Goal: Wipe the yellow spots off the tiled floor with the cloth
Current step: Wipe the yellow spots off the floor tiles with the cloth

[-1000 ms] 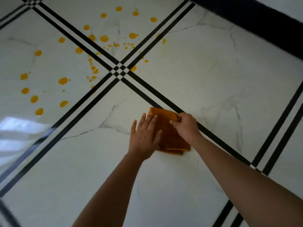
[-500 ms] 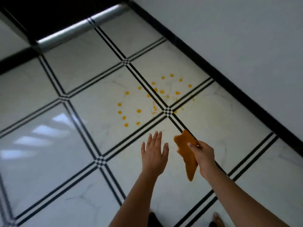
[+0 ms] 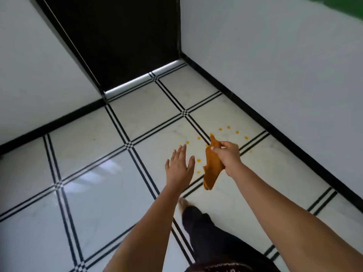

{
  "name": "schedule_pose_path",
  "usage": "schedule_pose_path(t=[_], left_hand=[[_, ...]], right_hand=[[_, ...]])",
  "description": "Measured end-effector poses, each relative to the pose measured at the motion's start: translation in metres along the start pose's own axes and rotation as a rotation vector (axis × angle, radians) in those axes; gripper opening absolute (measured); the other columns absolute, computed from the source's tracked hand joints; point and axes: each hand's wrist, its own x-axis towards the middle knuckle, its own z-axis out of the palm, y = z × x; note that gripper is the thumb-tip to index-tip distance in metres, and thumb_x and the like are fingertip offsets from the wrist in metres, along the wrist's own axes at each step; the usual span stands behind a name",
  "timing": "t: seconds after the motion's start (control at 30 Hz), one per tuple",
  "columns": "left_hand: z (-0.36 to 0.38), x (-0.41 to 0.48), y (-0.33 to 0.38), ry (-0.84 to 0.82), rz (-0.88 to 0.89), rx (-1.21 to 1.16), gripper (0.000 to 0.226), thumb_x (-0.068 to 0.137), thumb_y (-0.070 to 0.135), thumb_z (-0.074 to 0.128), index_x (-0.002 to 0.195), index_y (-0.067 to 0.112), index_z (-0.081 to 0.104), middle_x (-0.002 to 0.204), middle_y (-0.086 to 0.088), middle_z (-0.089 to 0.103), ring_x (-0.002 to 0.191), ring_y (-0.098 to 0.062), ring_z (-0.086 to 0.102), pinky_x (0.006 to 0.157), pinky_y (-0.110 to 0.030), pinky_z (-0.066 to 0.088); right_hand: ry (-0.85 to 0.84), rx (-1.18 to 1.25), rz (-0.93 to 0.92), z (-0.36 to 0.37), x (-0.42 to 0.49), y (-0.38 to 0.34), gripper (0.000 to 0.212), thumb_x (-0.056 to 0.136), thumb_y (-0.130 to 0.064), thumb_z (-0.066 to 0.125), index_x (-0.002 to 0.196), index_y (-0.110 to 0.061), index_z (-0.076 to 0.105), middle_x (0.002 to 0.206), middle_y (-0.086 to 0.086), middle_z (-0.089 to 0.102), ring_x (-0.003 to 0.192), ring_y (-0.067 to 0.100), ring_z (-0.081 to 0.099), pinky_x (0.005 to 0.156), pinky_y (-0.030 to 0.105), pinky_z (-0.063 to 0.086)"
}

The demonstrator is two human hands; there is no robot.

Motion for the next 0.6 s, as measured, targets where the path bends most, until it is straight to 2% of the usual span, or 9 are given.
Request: schedule_pose_path(t=[0.2,0.4,0.53,0.6], left_hand=[[-0.087,0.105,-0.033,-0.089,0.101,0.177,0.056,0.098,0.046,0.025,0.148,0.026,0.011,0.156,0.004,0.013,0.144,-0.016,0.006,0.115,-0.043,0.003],[-0.167,0.21,-0.046,-0.152,0.219,0.298,0.056,0.098,0.046,0.025,0.148,0.026,0.013,0.156,0.004,0.013,0.144,-0.016,0.006,0.115,-0.043,0.004],[-0.187,0.285,-0.05,-0.234,0.332,0.346,0.055,0.098,0.046,0.025,0.148,0.026,0.012,0.156,0.005,0.012,0.144,-0.016,0.006,0.115,-0.043,0.006],[-0.195,0.331,-0.055,-0.285,0.411,0.392,0.055,0.098,0.046,0.024,0.148,0.026,0.012,0.156,0.005,0.012,0.144,-0.015,0.006,0.115,-0.043,0.006]], right_hand=[[0.056,0.109,0.012,0.083,0.043,-0.068,0.006,0.083,-0.011,0.065,0.087,-0.014,0.061,0.094,0.009,0.061,0.09,0.028,0.06,0.087,0.044,0.053],[0.159,0.205,0.055,0.148,0.086,-0.136,0.012,0.084,-0.014,0.067,0.093,-0.015,0.061,0.097,0.008,0.06,0.101,0.031,0.059,0.09,0.048,0.051],[0.268,0.321,0.108,0.184,0.124,-0.172,0.01,0.083,-0.016,0.066,0.088,-0.017,0.058,0.088,0.006,0.057,0.095,0.031,0.06,0.085,0.049,0.053],[0.342,0.394,0.14,0.203,0.143,-0.187,0.01,0.082,-0.016,0.066,0.09,-0.017,0.06,0.09,0.009,0.061,0.091,0.031,0.062,0.083,0.051,0.054]])
